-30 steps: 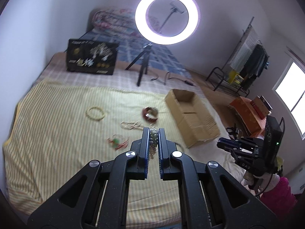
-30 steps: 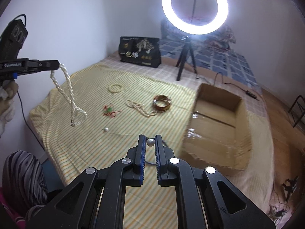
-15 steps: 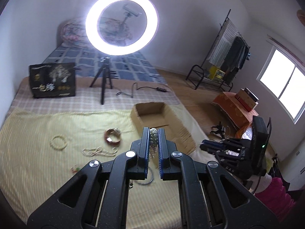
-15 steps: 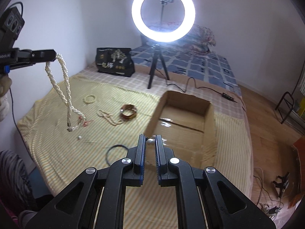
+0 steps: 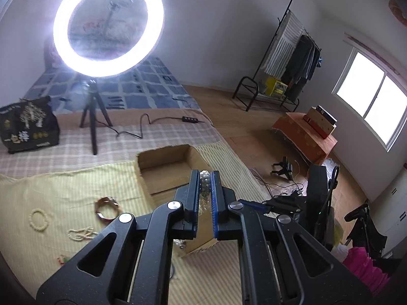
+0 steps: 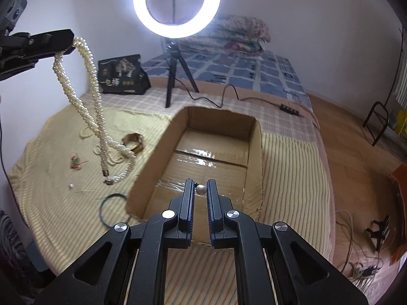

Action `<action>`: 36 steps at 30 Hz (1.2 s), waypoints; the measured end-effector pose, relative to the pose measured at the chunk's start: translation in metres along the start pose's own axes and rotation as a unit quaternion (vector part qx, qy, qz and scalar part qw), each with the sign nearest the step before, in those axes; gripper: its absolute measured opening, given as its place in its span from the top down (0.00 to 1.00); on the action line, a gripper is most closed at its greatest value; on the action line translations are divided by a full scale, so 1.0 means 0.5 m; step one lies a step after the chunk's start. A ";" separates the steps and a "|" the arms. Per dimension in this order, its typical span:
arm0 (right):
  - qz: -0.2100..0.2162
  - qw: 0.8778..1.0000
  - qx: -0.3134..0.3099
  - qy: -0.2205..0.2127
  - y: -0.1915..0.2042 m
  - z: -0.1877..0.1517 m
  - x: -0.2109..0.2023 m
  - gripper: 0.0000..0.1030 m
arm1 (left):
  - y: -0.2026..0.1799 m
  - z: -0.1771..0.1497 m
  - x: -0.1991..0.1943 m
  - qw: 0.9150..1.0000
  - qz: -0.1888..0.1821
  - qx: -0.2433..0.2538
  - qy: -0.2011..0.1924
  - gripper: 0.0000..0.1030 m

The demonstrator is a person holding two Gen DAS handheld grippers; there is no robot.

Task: Organize jewelry
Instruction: 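Lower necklace into cardboard box and open left gripper while right gripper releases earring there, then move left gripper to green jade pendant while right gripper moves to beige pearl strand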

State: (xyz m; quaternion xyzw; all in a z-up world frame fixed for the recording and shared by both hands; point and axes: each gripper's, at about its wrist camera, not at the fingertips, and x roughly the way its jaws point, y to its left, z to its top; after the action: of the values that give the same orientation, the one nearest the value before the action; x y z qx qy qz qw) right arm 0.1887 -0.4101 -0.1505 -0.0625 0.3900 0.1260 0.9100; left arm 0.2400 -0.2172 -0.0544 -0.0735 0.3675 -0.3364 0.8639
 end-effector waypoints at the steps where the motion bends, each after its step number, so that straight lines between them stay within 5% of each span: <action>1: -0.002 1.000 0.002 0.004 -0.007 -0.003 0.010 0.92 | -0.001 0.001 0.012 1.000 -0.002 -0.001 0.004 0.94; 17: -0.004 0.998 0.034 0.048 -0.050 -0.049 0.099 0.92 | 0.016 -0.066 0.205 0.995 0.029 0.003 0.094 0.94; 21: -0.019 0.998 0.032 0.049 -0.046 -0.054 0.097 0.55 | 0.019 -0.069 0.199 0.994 0.042 0.011 0.098 0.94; 27: -0.022 0.998 0.048 0.025 -0.042 -0.053 0.063 0.54 | 0.040 -0.067 0.154 0.995 0.058 0.014 0.085 0.80; 31: -0.030 0.998 0.059 0.011 -0.038 -0.052 0.034 0.41 | 0.062 -0.067 0.120 0.995 0.068 0.012 0.076 0.79; 36: -0.035 0.998 0.059 0.000 -0.018 -0.047 -0.001 0.40 | 0.091 -0.075 0.075 0.994 0.083 0.013 0.069 0.79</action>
State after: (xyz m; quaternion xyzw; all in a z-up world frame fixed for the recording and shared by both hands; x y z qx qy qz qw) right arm 0.1746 -0.4236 -0.1664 -0.0224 0.3944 0.0709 0.9159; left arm 0.2573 -0.2016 -0.1203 -0.0084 0.4270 -0.2728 0.8621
